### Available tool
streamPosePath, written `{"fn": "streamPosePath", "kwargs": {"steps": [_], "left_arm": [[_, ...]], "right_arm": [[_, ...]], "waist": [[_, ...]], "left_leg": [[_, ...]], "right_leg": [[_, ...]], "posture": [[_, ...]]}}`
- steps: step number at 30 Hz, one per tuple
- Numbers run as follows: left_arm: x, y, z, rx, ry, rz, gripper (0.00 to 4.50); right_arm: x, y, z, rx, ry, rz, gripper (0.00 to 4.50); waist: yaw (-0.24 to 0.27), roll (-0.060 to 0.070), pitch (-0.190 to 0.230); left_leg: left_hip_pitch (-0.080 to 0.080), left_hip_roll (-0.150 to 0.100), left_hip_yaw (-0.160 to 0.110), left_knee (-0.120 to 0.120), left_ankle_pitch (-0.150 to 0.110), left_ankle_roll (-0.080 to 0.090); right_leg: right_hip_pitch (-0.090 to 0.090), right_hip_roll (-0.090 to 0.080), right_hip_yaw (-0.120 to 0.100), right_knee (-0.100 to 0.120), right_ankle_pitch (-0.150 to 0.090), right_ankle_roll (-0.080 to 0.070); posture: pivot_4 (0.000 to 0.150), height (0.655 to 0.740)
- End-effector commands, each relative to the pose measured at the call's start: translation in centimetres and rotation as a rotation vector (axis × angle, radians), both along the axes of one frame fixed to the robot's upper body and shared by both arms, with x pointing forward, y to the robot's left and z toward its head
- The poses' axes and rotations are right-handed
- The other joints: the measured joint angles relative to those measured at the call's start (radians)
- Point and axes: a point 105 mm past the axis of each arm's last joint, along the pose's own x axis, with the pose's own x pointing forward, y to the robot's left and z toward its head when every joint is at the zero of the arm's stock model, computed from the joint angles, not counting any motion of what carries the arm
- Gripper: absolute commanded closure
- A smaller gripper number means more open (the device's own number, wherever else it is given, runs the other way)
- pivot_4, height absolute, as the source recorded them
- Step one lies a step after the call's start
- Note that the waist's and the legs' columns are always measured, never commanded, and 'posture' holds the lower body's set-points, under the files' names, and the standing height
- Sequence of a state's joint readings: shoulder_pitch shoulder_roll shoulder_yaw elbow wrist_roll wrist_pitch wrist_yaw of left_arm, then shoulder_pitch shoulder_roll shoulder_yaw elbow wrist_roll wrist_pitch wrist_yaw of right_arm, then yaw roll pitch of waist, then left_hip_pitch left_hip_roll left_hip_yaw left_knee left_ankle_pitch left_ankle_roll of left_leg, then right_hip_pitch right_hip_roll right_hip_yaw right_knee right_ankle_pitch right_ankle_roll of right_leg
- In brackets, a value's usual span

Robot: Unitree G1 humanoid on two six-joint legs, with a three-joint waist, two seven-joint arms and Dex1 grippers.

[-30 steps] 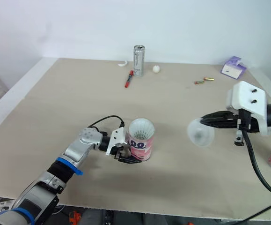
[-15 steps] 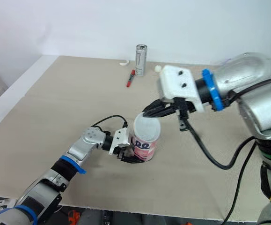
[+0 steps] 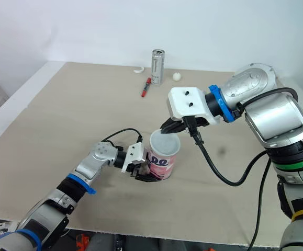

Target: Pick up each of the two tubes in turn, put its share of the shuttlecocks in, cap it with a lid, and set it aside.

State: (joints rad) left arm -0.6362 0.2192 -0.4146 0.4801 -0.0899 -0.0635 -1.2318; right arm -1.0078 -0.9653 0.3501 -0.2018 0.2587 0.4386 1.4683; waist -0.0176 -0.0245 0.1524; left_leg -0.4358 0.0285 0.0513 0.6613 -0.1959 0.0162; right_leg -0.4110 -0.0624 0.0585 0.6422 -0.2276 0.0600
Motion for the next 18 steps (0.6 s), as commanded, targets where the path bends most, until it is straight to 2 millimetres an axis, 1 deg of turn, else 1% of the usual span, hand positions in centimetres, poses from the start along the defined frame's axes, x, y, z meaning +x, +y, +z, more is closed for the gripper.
{"fn": "streamPosePath", "kwargs": {"steps": [1, 4, 5, 6, 7, 8, 9, 10, 12, 18], "left_arm": [[0.4, 2.1, -3.4, 0.14, 0.067, 0.096, 1.25], [0.4, 2.2, -3.4, 0.141, 0.068, 0.096, 1.25], [0.4, 2.2, -3.5, 0.142, 0.068, 0.096, 1.25], [0.3, 2.2, -3.5, 0.143, 0.069, 0.096, 1.25], [0.3, 2.2, -3.5, 0.143, 0.07, 0.096, 1.25], [0.3, 2.3, -3.5, 0.144, 0.071, 0.097, 1.25], [0.3, 2.3, -3.5, 0.144, 0.071, 0.097, 1.25], [0.3, 2.3, -3.5, 0.145, 0.072, 0.097, 1.25], [0.2, 2.3, -3.5, 0.146, 0.073, 0.096, 1.25], [0.2, 2.4, -3.5, 0.15, 0.074, 0.098, 1.25]], "right_arm": [[-0.2, 0.1, 0.3, -0.023, -0.021, 0.02, 4.34], [-0.3, 0.1, 0.2, -0.023, -0.004, 0.017, 4.34], [-0.4, 0.1, 0.2, -0.021, 0.003, 0.015, 4.09], [-0.4, 0.1, 0.3, -0.015, 0.001, 0.012, 3.75], [-0.4, 0.1, 0.4, -0.007, -0.003, 0.01, 3.59], [-0.3, 0.2, 0.6, 0.005, -0.009, 0.01, 3.59], [-0.3, 0.2, 0.9, 0.018, -0.022, 0.008, 2.9], [-0.1, 0.2, 1.2, 0.035, -0.036, 0.0, 2.69], [0.0, 0.1, 2.1, 0.075, -0.045, -0.018, 2.69], [0.2, -1.3, 5.7, 0.332, -0.016, -0.141, 2.69]], "waist": [[0.0, 0.0, 0.0], [0.0, 0.0, 0.0], [0.0, 0.0, 0.0], [0.0, 0.0, 0.0], [0.0, 0.0, 0.0], [0.0, 0.0, 0.0], [0.0, 0.0, 0.0], [-0.001, 0.0, 0.0], [-0.001, 0.0, 0.0], [-0.001, 0.0, 0.0]], "left_leg": [[0.0, 0.0, 0.0, 0.0, 0.0, 0.0], [0.0, 0.0, 0.0, 0.0, 0.0, 0.0], [0.0, 0.0, 0.0, 0.0, 0.0, 0.0], [0.0, 0.0, 0.0, 0.0, 0.0, 0.0], [0.0, 0.0, 0.0, 0.0, 0.0, 0.0], [0.0, 0.0, 0.0, 0.0, 0.0, 0.0], [0.0, 0.0, 0.0, 0.0, 0.0, 0.0], [0.0, 0.0, 0.0, 0.0, 0.0, 0.0], [0.0, 0.001, 0.0, -0.001, 0.0, 0.0], [0.0, 0.0, 0.0, -0.002, 0.0, 0.0]], "right_leg": [[0.0, 0.0, 0.0, 0.0, 0.0, 0.0], [0.0, 0.0, 0.0, 0.0, 0.0, 0.0], [0.0, 0.0, 0.0, 0.0, 0.0, 0.0], [0.0, 0.0, 0.0, 0.0, 0.0, 0.0], [0.0, 0.0, 0.0, 0.0, 0.0, 0.0], [0.0, 0.0, 0.0, 0.0, 0.0, 0.0], [0.0, 0.0, 0.0, 0.0, 0.0, 0.0], [0.0, 0.0, 0.0, 0.0, 0.0, 0.0], [0.0, 0.0, 0.0, 0.0, 0.0, 0.0], [-0.001, -0.001, -0.001, 0.0, 0.0, 0.0]], "posture": [[0.15, 0.74], [0.15, 0.74], [0.15, 0.74], [0.15, 0.74], [0.15, 0.74], [0.15, 0.74], [0.15, 0.74], [0.15, 0.74], [0.15, 0.74], [0.15, 0.74]]}}
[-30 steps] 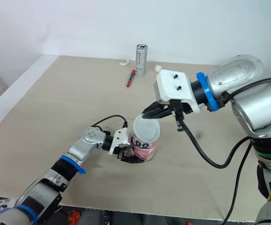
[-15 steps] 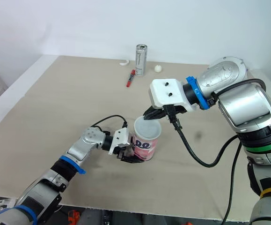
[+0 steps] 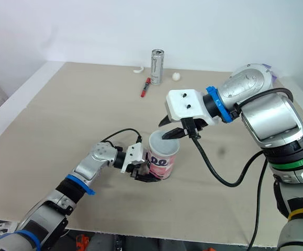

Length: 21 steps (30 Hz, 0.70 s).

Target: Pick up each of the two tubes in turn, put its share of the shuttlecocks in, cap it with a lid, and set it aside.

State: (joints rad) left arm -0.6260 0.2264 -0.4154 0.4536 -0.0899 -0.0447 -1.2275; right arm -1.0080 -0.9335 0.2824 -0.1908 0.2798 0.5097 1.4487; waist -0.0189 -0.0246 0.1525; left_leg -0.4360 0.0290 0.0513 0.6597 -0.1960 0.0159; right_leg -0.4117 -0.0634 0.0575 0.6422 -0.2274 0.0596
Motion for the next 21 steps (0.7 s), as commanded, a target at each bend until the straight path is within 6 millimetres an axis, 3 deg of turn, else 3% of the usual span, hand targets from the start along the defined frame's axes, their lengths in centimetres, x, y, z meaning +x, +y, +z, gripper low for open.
{"fn": "streamPosePath", "kwargs": {"steps": [1, 3, 7, 9, 10, 21], "left_arm": [[0.3, 2.3, -3.5, 0.146, 0.073, 0.094, 1.25], [0.4, 2.3, -3.5, 0.143, 0.074, 0.099, 1.25], [0.4, 2.4, -3.4, 0.138, 0.081, 0.102, 1.25], [0.4, 2.4, -3.4, 0.137, 0.083, 0.103, 1.25], [0.4, 2.4, -3.3, 0.137, 0.083, 0.103, 1.25], [0.5, 2.4, -3.4, 0.14, 0.083, 0.111, 1.25]], "right_arm": [[-0.4, -1.5, 5.0, 0.302, 0.0, -0.116, 2.69], [-1.2, -2.1, 5.0, 0.413, 0.095, -0.138, 2.69], [-2.1, -2.5, 0.6, 0.389, 0.185, -0.191, 4.07], [-2.4, -2.1, -0.7, 0.374, 0.207, -0.192, 4.07], [-2.6, -1.9, -0.9, 0.371, 0.212, -0.188, 4.3], [-2.5, 0.0, -4.3, 0.214, 0.258, -0.163, 4.3]], "waist": [[0.0, 0.0, 0.0], [0.0, 0.0, 0.0], [0.001, -0.002, -0.001], [0.001, -0.002, -0.001], [0.001, -0.003, -0.001], [-0.002, -0.002, -0.001]], "left_leg": [[0.0, 0.0, 0.0, 0.0, 0.0, 0.0], [0.0, 0.0, 0.0, -0.001, 0.0, 0.0], [0.0, 0.001, 0.0, -0.004, 0.0, 0.0], [0.0, 0.0, 0.0, -0.005, 0.0, 0.0], [0.0, 0.0, 0.0, -0.005, 0.0, 0.0], [0.001, 0.001, -0.001, -0.005, 0.0, 0.0]], "right_leg": [[0.0, 0.0, 0.0, 0.0, 0.0, 0.0], [0.001, -0.002, -0.001, 0.0, 0.0, 0.0], [0.002, -0.004, -0.005, -0.001, 0.0, 0.0], [0.004, -0.004, -0.005, -0.001, 0.0, 0.0], [0.004, -0.004, -0.005, -0.002, 0.0, 0.0], [0.001, -0.008, -0.013, -0.002, -0.003, 0.005]], "posture": [[0.15, 0.74], [0.15, 0.74], [0.15, 0.74], [0.15, 0.74], [0.15, 0.74], [0.15, 0.74]]}}
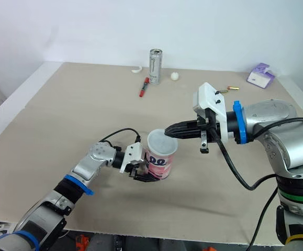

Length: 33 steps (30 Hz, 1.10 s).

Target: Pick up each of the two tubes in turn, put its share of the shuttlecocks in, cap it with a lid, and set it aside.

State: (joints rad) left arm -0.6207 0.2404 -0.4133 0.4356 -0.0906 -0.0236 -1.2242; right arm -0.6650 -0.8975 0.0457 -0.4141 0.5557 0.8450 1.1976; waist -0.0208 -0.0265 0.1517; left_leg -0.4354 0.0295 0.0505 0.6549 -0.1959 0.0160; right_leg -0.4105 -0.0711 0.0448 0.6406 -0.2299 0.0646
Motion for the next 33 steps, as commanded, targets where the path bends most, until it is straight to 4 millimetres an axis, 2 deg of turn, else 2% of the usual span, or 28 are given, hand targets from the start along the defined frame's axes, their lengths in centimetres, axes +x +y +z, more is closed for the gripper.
{"fn": "streamPosePath", "kwargs": {"steps": [1, 6, 10, 11, 13, 17, 19, 20, 22, 24, 25, 28, 30, 32, 33], "left_arm": [[0.4, 2.1, -3.4, 0.13, 0.079, 0.098, 1.25], [0.4, 2.1, -3.5, 0.13, 0.08, 0.101, 1.25], [0.4, 2.1, -3.5, 0.132, 0.08, 0.1, 1.25], [0.4, 2.0, -3.5, 0.132, 0.08, 0.1, 1.25], [0.3, 2.0, -3.5, 0.131, 0.081, 0.1, 1.25], [0.3, 1.9, -3.5, 0.126, 0.081, 0.101, 1.25], [0.4, 1.8, -3.3, 0.118, 0.081, 0.106, 1.25], [0.4, 1.8, -3.3, 0.113, 0.08, 0.108, 1.25], [0.4, 1.9, -3.1, 0.104, 0.076, 0.11, 1.25], [0.4, 2.0, -3.0, 0.1, 0.073, 0.112, 1.25], [0.4, 2.1, -2.9, 0.099, 0.072, 0.113, 1.25], [0.5, 2.3, -2.8, 0.096, 0.065, 0.115, 1.25], [0.4, 2.3, -2.7, 0.093, 0.062, 0.114, 1.25], [0.4, 2.4, -2.6, 0.09, 0.058, 0.112, 1.25], [0.4, 2.4, -2.5, 0.086, 0.055, 0.111, 1.25]], "right_arm": [[-0.1, 1.0, -0.8, -0.106, -0.032, 0.044, 4.3], [0.4, 1.2, -2.4, -0.187, 0.012, 0.036, 4.3], [0.9, 0.9, -3.2, -0.25, 0.033, 0.02, 4.3], [1.0, 0.9, -3.4, -0.266, 0.037, 0.017, 4.3], [1.1, 0.8, -3.7, -0.291, 0.049, 0.014, 4.3], [1.0, 0.4, -4.5, -0.358, 0.076, 0.023, 4.3], [0.9, 0.9, -4.1, -0.314, 0.09, 0.031, 4.3], [0.9, 1.2, -3.5, -0.27, 0.094, 0.028, 4.3], [1.1, 1.4, -1.4, -0.141, 0.096, 0.015, 4.3], [1.2, 0.2, 2.6, 0.073, 0.071, -0.017, 4.3], [1.0, -0.8, 4.0, 0.146, 0.052, -0.037, 4.3], [0.5, -3.9, 6.0, 0.282, -0.009, -0.115, 4.3], [0.1, -6.0, 6.5, 0.367, -0.028, -0.187, 4.3], [-0.4, -7.8, 5.6, 0.386, -0.054, -0.258, 4.3], [-0.7, -8.8, 4.3, 0.397, -0.039, -0.306, 4.3]], "waist": [[0.0, 0.0, 0.0], [0.0, -0.001, -0.001], [0.0, 0.0, -0.004], [0.0, 0.0, -0.004], [0.0, 0.0, -0.005], [0.0, 0.0, -0.008], [0.001, -0.002, -0.014], [0.001, -0.002, -0.014], [0.002, -0.003, -0.015], [0.003, -0.003, -0.014], [0.003, -0.003, -0.014], [0.007, -0.001, -0.004], [0.016, 0.001, -0.003], [0.028, 0.002, -0.003], [0.028, 0.003, -0.002]], "left_leg": [[0.0, 0.0, 0.0, 0.0, 0.0, 0.0], [0.001, 0.0, 0.001, 0.0, 0.0, 0.0], [0.005, 0.003, 0.001, -0.003, -0.001, -0.002], [0.007, 0.004, 0.001, -0.004, -0.002, -0.003], [0.007, 0.004, 0.001, -0.004, -0.002, -0.003], [0.007, 0.005, 0.001, -0.004, -0.003, -0.005], [0.007, 0.005, 0.001, -0.004, -0.003, -0.006], [0.007, 0.006, 0.001, -0.004, -0.004, -0.006], [0.007, 0.006, 0.001, -0.004, -0.004, -0.007], [0.007, 0.007, 0.001, -0.004, -0.004, -0.007], [0.007, 0.007, 0.001, -0.004, -0.004, -0.007], [0.004, 0.006, 0.001, -0.003, -0.004, -0.007], [0.0, 0.006, 0.001, -0.003, -0.003, -0.005], [-0.001, 0.006, 0.001, -0.002, -0.002, -0.003], [-0.002, 0.007, 0.001, -0.003, -0.002, -0.003]], "right_leg": [[-0.001, -0.001, 0.0, 0.0, 0.0, 0.0], [0.0, -0.005, -0.005, -0.002, 0.0, 0.0], [0.002, -0.013, -0.021, -0.007, 0.003, -0.005], [0.003, -0.024, -0.037, -0.01, 0.004, -0.006], [0.003, -0.025, -0.04, -0.01, 0.004, -0.006], [0.003, -0.038, -0.059, -0.01, 0.004, -0.006], [0.003, -0.041, -0.064, -0.011, 0.004, -0.006], [0.004, -0.047, -0.073, -0.011, 0.004, -0.006], [0.004, -0.051, -0.079, -0.011, 0.004, -0.006], [0.004, -0.054, -0.085, -0.011, 0.004, -0.005], [0.004, -0.055, -0.086, -0.011, 0.005, -0.004], [0.003, -0.056, -0.087, -0.012, 0.014, 0.003], [0.001, -0.056, -0.088, -0.012, 0.016, 0.005], [0.002, -0.053, -0.09, -0.014, 0.015, 0.005], [0.002, -0.051, -0.09, -0.015, 0.015, 0.004]], "posture": [[0.15, 0.74], [0.15, 0.74], [0.15, 0.74], [0.15, 0.74], [0.15, 0.74], [0.15, 0.74], [0.15, 0.74], [0.15, 0.74], [0.15, 0.74], [0.15, 0.74], [0.15, 0.74], [0.15, 0.74], [0.15, 0.74], [0.15, 0.74], [0.15, 0.74]]}}
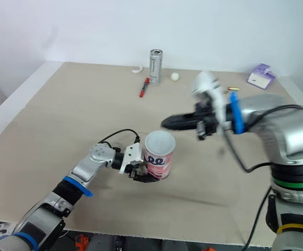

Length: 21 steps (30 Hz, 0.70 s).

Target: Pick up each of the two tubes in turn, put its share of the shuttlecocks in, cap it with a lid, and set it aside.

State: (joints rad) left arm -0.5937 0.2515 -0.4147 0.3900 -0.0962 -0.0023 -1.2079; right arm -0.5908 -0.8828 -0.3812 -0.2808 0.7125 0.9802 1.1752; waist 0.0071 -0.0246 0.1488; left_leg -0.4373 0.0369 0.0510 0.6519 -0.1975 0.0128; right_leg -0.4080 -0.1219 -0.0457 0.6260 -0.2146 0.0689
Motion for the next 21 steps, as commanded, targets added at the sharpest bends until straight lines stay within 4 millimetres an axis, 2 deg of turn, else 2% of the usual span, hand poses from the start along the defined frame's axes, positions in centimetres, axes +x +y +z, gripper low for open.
{"fn": "streamPosePath", "kwargs": {"steps": [1, 3, 5, 7, 8, 9, 10, 11, 13, 14, 15, 17, 19, 21], "left_arm": [[0.7, 2.3, -2.4, 0.088, 0.049, 0.092, 1.25], [0.8, 2.2, -2.2, 0.077, 0.047, 0.088, 1.25], [0.8, 2.2, -1.9, 0.063, 0.044, 0.081, 1.25], [0.8, 2.1, -1.5, 0.047, 0.036, 0.072, 0.6], [0.8, 2.1, -1.3, 0.037, 0.027, 0.07, 0.33], [0.9, 2.0, -1.1, 0.03, 0.02, 0.067, 0.0], [0.9, 2.0, -0.9, 0.025, 0.014, 0.064, 0.0], [0.9, 2.0, -0.8, 0.021, 0.009, 0.06, 0.0], [0.9, 2.1, -0.4, 0.007, -0.007, 0.049, 0.0], [0.9, 2.1, -0.2, 0.001, -0.015, 0.043, 0.0], [0.9, 2.1, -0.1, -0.005, -0.018, 0.04, 0.0], [0.8, 2.3, 0.3, -0.018, -0.022, 0.03, 0.0], [0.6, 2.5, 0.7, -0.034, -0.023, 0.015, 0.0], [0.4, 3.0, 1.2, -0.053, -0.023, 0.002, 0.0]], "right_arm": [[-1.5, -3.0, -2.8, 0.017, -0.027, -0.128, 4.3], [-2.0, -3.9, -6.5, -0.028, -0.003, -0.191, 4.3], [-2.4, -3.8, -9.6, -0.084, 0.009, -0.205, 4.3], [-3.0, -3.4, -12.2, -0.087, 0.043, -0.204, 3.8], [-3.1, -3.3, -13.1, -0.084, 0.057, -0.207, 3.58], [-3.4, -3.1, -13.9, -0.085, 0.071, -0.196, 3.03], [-3.6, -2.9, -14.5, -0.085, 0.078, -0.186, 2.72], [-3.7, -2.8, -14.9, -0.087, 0.072, -0.179, 2.07], [-3.7, -2.0, -15.7, -0.076, 0.067, -0.15, 1.71], [-3.6, -1.7, -15.9, -0.068, 0.065, -0.139, 1.32], [-3.6, -1.4, -16.0, -0.062, 0.061, -0.132, 1.15], [-3.4, -0.8, -16.3, -0.054, 0.056, -0.11, 0.34], [-3.4, 0.0, -16.8, -0.053, 0.056, -0.079, 0.13], [-3.1, 0.8, -17.0, -0.043, 0.049, -0.06, 0.13]], "waist": [[0.0, 0.002, 0.001], [0.001, 0.003, 0.002], [0.005, -0.001, 0.001], [0.004, -0.001, 0.001], [0.003, 0.007, 0.001], [0.0, 0.011, 0.003], [0.0, 0.013, 0.002], [0.0, 0.014, 0.002], [0.0, 0.013, 0.003], [0.0, 0.014, 0.003], [0.001, 0.012, 0.003], [0.001, 0.012, 0.003], [0.001, 0.012, 0.004], [0.0, 0.01, 0.004]], "left_leg": [[0.0, 0.001, 0.0, 0.0, 0.0, 0.0], [0.0, 0.001, 0.0, 0.0, 0.0, 0.0], [0.0, 0.003, -0.001, -0.001, 0.0, 0.0], [0.0, 0.008, -0.001, 0.001, -0.001, -0.002], [0.0, 0.009, -0.001, 0.001, -0.002, -0.004], [-0.001, 0.009, -0.001, 0.001, -0.002, -0.004], [0.0, 0.008, 0.0, 0.001, -0.002, -0.004], [0.001, 0.008, -0.001, 0.001, -0.002, -0.004], [0.001, 0.01, -0.003, 0.001, -0.002, -0.004], [0.001, 0.01, -0.002, 0.001, -0.002, -0.004], [0.001, 0.01, -0.002, 0.001, -0.002, -0.004], [0.0, 0.01, -0.002, 0.001, -0.003, -0.005], [0.0, 0.01, -0.002, 0.001, -0.003, -0.006], [0.0, 0.01, -0.002, 0.001, -0.004, -0.007]], "right_leg": [[0.0, 0.001, 0.0, 0.0, 0.0, -0.001], [0.0, 0.001, -0.001, 0.0, 0.001, -0.001], [0.0, 0.002, -0.007, -0.002, 0.0, -0.002], [0.001, 0.006, -0.009, -0.004, -0.001, -0.003], [0.0, 0.007, -0.009, -0.004, -0.001, -0.003], [0.002, 0.007, -0.005, -0.004, 0.001, -0.003], [0.0, 0.008, -0.001, -0.004, 0.003, -0.002], [0.0, 0.012, -0.001, -0.004, 0.003, -0.003], [-0.001, 0.014, -0.002, -0.004, 0.003, -0.004], [-0.001, 0.015, -0.002, -0.004, 0.003, -0.005], [-0.001, 0.015, -0.001, -0.004, 0.003, -0.005], [-0.001, 0.015, -0.001, -0.005, 0.002, -0.006], [-0.002, 0.015, -0.001, -0.005, 0.002, -0.007], [-0.002, 0.016, -0.001, -0.005, 0.001, -0.007]], "posture": [[0.15, 0.74], [0.15, 0.74], [0.15, 0.74], [0.15, 0.74], [0.15, 0.74], [0.15, 0.74], [0.15, 0.74], [0.15, 0.74], [0.15, 0.74], [0.15, 0.74], [0.15, 0.74], [0.15, 0.74], [0.15, 0.74], [0.15, 0.74]]}}
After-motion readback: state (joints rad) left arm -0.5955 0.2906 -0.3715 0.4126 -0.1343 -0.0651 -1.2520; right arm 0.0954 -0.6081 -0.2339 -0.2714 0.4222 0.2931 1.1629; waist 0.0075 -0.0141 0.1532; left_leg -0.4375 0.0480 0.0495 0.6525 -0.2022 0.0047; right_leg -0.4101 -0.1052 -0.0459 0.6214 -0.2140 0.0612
